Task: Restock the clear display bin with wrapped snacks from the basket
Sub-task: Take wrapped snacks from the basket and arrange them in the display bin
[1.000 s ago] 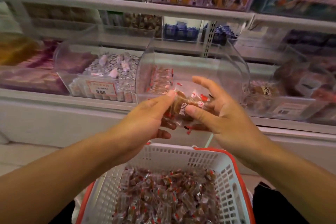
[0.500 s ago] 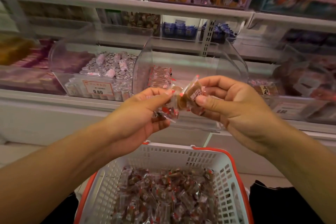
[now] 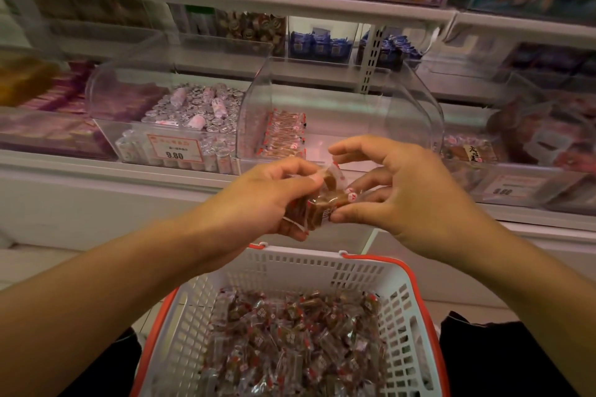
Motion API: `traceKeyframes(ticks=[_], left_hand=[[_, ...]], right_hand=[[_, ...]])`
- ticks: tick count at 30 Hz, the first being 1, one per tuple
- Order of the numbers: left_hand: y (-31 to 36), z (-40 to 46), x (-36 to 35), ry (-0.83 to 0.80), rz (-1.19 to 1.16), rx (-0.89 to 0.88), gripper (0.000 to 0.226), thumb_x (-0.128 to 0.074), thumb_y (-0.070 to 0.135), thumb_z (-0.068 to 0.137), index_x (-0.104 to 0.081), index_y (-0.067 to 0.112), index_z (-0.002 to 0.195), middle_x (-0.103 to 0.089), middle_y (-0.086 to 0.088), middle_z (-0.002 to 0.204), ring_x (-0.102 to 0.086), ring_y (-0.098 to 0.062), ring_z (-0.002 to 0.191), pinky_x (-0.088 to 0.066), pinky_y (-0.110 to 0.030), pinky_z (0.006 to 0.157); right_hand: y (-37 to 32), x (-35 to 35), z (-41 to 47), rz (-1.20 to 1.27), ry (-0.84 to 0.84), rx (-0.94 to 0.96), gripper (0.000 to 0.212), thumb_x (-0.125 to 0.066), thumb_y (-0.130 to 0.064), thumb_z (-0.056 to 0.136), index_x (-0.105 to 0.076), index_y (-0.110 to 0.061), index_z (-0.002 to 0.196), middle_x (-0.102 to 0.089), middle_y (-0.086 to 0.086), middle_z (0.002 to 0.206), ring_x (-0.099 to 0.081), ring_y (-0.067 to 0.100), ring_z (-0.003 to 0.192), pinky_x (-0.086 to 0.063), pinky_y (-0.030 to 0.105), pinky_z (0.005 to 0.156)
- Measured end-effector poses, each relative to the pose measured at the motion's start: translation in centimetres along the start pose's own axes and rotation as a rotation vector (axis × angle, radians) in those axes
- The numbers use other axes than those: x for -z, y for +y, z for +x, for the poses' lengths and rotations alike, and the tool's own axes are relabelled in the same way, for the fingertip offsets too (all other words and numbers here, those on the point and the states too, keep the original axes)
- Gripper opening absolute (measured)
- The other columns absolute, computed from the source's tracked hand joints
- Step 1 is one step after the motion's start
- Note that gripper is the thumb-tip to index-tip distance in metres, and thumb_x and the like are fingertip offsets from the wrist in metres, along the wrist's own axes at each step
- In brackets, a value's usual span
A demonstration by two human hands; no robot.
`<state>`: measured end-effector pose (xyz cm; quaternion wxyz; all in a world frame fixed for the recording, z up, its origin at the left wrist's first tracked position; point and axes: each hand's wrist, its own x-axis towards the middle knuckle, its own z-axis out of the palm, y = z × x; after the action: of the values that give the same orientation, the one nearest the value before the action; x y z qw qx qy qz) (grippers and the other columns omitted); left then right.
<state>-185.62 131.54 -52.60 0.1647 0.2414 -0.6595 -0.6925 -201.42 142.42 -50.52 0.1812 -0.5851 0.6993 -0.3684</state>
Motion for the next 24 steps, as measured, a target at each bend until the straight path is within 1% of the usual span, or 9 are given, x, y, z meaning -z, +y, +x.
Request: traceKeyframes(ticks=[3, 7, 9, 11, 14, 16, 18, 21, 24], left_hand=[[-0.1, -0.1, -0.2, 0.029, 0.049, -0.028, 0.015, -0.055, 0.024, 0.096, -0.069, 0.022, 0.092, -0.068, -0.001, 0.078, -0.061, -0.011, 0.065, -0.054, -0.028, 0.062], [-0.1, 0.0, 0.0, 0.057, -0.027, -0.065, 0.013, -0.058, 0.029, 0.092, -0.069, 0.023, 0.096, -0.069, -0.003, 0.086, -0.061, -0.011, 0.071, -0.052, -0.028, 0.066], [-0.1, -0.2, -0.1, 0.062, -0.145, -0.056, 0.027, -0.061, 0.038, 0.083, -0.067, 0.021, 0.102, -0.068, -0.003, 0.086, -0.061, -0.011, 0.071, -0.053, -0.027, 0.067], [-0.1, -0.4, -0.3, 0.063, -0.229, -0.055, 0.038, -0.063, 0.043, 0.076, -0.066, 0.021, 0.107, -0.069, -0.001, 0.087, -0.062, -0.009, 0.072, -0.055, -0.027, 0.068], [-0.3, -0.5, -0.7, 0.103, -0.181, -0.100, 0.029, -0.074, 0.039, 0.077, -0.066, 0.026, 0.101, -0.071, 0.003, 0.092, -0.063, -0.006, 0.076, -0.052, -0.026, 0.066], [-0.3, -0.4, -1.0, 0.171, -0.112, -0.159, 0.015, -0.067, 0.027, 0.085, -0.065, 0.025, 0.100, -0.069, 0.001, 0.093, -0.058, -0.009, 0.076, -0.048, -0.024, 0.061], [0.0, -0.5, -1.3, 0.196, -0.062, -0.219, 0.013, -0.055, 0.013, 0.096, -0.063, 0.022, 0.101, -0.066, -0.001, 0.089, -0.052, -0.011, 0.071, -0.044, -0.022, 0.057], [0.4, -0.7, -1.6, 0.207, 0.005, -0.269, 0.018, -0.043, 0.007, 0.099, -0.059, 0.015, 0.104, -0.063, 0.005, 0.080, -0.052, -0.004, 0.063, -0.042, -0.018, 0.052], [0.6, -0.8, -1.6, 0.240, -0.002, -0.290, 0.011, -0.041, 0.008, 0.100, -0.049, 0.011, 0.105, -0.058, 0.003, 0.074, -0.051, 0.003, 0.054, -0.041, -0.013, 0.048]], right_hand=[[0.3, -0.3, -0.3, -0.085, 0.044, 0.067, 0.064, -0.091, -0.020, 0.064, -0.062, -0.047, 0.115, -0.064, -0.023, 0.106, -0.065, 0.002, 0.085, -0.058, 0.025, 0.073], [0.6, -1.1, -0.5, -0.024, 0.051, 0.147, 0.064, -0.082, -0.019, 0.078, -0.058, -0.041, 0.133, -0.062, -0.022, 0.125, -0.058, -0.003, 0.114, -0.054, 0.022, 0.091], [0.7, -1.5, -0.6, 0.086, 0.080, 0.155, 0.058, -0.079, -0.015, 0.081, -0.061, -0.035, 0.132, -0.064, -0.017, 0.126, -0.061, 0.002, 0.115, -0.055, 0.025, 0.092], [0.8, -2.0, -0.8, 0.144, 0.116, 0.144, 0.056, -0.077, -0.013, 0.082, -0.062, -0.036, 0.131, -0.069, -0.013, 0.118, -0.068, 0.008, 0.106, -0.057, 0.028, 0.091], [0.9, -3.0, -1.0, 0.265, 0.131, 0.066, 0.074, -0.075, -0.006, 0.083, -0.045, -0.040, 0.142, -0.064, -0.023, 0.121, -0.066, 0.002, 0.110, -0.054, 0.022, 0.093], [0.8, -3.8, -1.1, 0.440, 0.112, 0.005, 0.087, -0.071, 0.000, 0.084, -0.029, -0.035, 0.152, -0.048, -0.032, 0.130, -0.057, -0.009, 0.118, -0.050, 0.014, 0.093], [0.6, -4.6, -1.4, 0.560, 0.089, -0.014, 0.092, -0.065, 0.007, 0.087, -0.019, -0.033, 0.155, -0.047, -0.032, 0.129, -0.053, -0.016, 0.117, -0.047, 0.008, 0.090], [0.0, -5.2, -1.9, 0.549, 0.079, 0.017, 0.085, -0.059, 0.007, 0.092, -0.017, -0.037, 0.152, -0.058, -0.039, 0.119, -0.057, -0.010, 0.117, -0.046, 0.009, 0.091], [-0.6, -4.8, -2.2, 0.415, 0.131, 0.031, 0.076, -0.064, -0.003, 0.093, -0.029, -0.034, 0.153, -0.061, -0.021, 0.123, -0.062, 0.001, 0.114, -0.051, 0.019, 0.095]])
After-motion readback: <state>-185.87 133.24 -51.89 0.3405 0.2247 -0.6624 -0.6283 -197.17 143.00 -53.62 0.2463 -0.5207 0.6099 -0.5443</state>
